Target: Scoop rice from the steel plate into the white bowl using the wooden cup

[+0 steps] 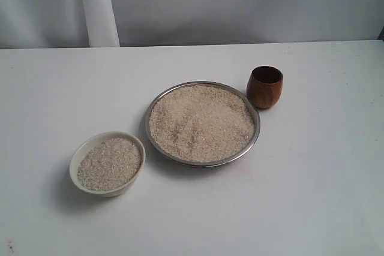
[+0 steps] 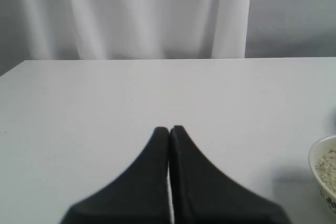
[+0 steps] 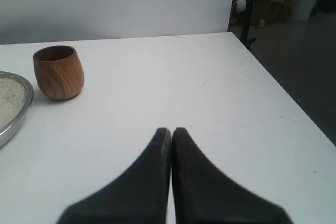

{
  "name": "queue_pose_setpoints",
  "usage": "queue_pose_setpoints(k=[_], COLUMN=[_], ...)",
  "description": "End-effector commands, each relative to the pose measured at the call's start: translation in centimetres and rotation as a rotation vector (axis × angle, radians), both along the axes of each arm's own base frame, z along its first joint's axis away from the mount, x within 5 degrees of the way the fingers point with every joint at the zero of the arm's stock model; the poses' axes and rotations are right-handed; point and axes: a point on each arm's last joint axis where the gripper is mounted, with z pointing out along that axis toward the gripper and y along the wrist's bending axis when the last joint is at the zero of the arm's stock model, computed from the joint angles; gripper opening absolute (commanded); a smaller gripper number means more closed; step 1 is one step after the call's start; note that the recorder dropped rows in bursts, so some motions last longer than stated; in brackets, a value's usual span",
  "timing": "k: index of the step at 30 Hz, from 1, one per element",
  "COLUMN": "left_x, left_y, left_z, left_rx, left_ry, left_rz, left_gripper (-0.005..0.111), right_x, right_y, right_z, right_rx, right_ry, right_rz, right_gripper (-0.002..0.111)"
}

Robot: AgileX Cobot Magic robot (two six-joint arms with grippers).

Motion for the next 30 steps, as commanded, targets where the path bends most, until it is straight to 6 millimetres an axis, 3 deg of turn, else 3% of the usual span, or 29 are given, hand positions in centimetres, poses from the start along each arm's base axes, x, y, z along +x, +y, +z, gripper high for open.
queue_pose_setpoints(k=[1,11,23,30], left_x=[0.0,0.0,0.0,0.0], left_y=[0.0,0.0,0.0,0.0], left_z=[0.0,0.0,0.0,0.0], left_rx=[-0.003,-0.003,-0.003,-0.003], left_ry=[-0.007,-0.007,-0.007,-0.007], left_rz=[-0.001,-0.001,-0.001,-0.001], left_gripper=[0.0,0.0,0.0,0.0], right_x=[0.0,0.1,-0.4,-0.9], right_y=[0.0,0.0,-0.3,-0.5], right_z=[0.0,0.5,5.3,6.2], right_rx=[-0.011,-0.019,0.119,0.116], right_ry=[-0.004,-0.064,-0.623,-0.741], right_rz=[0.0,0.001,-0.033,-0.047], right_gripper=[0.0,0.0,0.0,0.0])
